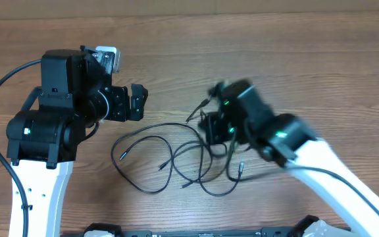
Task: Untangle cables
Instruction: 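Pull the grasped cable far to the right with the right gripper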
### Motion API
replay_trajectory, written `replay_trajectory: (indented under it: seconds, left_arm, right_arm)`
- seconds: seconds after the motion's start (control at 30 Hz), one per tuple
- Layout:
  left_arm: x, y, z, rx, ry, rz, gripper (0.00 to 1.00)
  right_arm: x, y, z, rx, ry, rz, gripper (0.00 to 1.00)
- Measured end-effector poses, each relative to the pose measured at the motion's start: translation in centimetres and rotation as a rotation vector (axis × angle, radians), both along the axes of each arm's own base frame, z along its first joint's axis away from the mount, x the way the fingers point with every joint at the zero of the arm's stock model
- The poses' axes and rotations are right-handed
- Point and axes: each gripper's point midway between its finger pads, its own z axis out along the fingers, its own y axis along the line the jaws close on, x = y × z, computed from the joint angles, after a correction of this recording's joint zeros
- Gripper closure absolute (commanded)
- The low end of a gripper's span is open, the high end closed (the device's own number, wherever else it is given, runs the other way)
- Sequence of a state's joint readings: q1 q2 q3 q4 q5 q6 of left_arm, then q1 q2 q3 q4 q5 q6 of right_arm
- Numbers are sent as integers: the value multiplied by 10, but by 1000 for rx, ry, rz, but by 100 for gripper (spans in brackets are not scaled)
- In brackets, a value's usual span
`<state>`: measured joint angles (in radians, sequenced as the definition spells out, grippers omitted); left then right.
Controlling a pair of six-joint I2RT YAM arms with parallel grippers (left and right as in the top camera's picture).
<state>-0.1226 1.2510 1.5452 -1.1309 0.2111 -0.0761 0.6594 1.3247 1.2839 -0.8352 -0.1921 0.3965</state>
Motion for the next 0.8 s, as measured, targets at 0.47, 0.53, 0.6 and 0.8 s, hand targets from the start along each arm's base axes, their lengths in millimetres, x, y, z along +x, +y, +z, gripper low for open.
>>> replay_trajectory:
  seconds: [0.47,0.53,0.6,0.8]
  left_arm:
    - [0,0,0,0,0,0,0]
    - [0,0,0,0,-1,0,0]
    - [0,0,0,0,-1,0,0]
    - [0,0,0,0,0,0,0]
  right_arm:
    - [-11,-138,333,95,-923,-411,96]
    - [-17,-156,353,84,-978,-465,96]
    - [-20,-174,364,54,-1018,-530,96]
    - [-15,-233,356,-160,-1004,-775,96]
